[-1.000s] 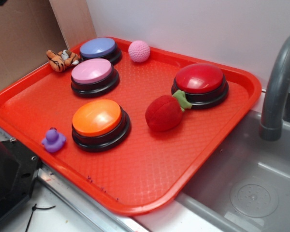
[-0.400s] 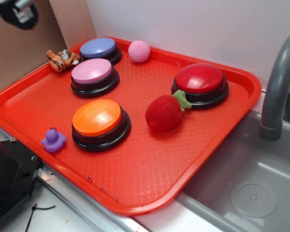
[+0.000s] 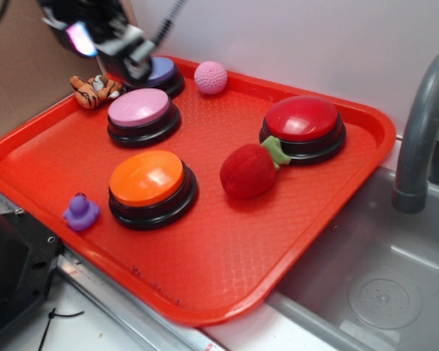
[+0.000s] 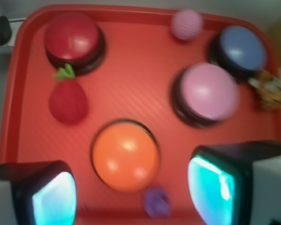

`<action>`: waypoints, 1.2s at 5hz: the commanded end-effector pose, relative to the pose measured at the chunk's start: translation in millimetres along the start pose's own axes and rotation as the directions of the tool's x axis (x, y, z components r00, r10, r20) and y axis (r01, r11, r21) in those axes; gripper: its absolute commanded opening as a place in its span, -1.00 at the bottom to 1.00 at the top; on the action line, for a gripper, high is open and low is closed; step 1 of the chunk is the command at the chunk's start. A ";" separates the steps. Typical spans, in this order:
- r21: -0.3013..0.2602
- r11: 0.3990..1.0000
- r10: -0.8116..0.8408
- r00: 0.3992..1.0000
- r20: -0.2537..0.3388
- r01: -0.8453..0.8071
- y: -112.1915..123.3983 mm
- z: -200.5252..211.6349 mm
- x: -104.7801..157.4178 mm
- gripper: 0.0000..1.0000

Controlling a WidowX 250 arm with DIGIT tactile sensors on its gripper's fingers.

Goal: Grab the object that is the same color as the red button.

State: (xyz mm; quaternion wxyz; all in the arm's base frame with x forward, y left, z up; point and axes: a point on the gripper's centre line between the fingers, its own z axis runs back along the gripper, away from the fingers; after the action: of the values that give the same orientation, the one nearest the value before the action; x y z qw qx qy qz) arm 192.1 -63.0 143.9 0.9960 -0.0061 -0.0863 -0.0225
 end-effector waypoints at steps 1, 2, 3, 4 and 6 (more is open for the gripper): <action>-0.042 0.998 -0.036 0.998 0.048 0.038 -37.2 -33.9 33.4 1.00; -0.051 0.996 -0.067 0.997 0.035 0.069 -45.5 -59.6 42.5 1.00; -0.055 0.995 -0.078 0.997 0.019 0.079 -52.1 -82.6 47.2 1.00; -0.037 0.994 -0.099 0.995 -0.015 0.099 -56.8 -105.1 47.2 1.00; -0.020 0.996 -0.086 0.995 -0.054 0.085 -53.5 -123.7 41.6 1.00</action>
State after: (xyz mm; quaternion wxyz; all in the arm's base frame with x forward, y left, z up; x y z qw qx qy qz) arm 244.6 -117.8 20.4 0.9964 0.0015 -0.0425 -0.0730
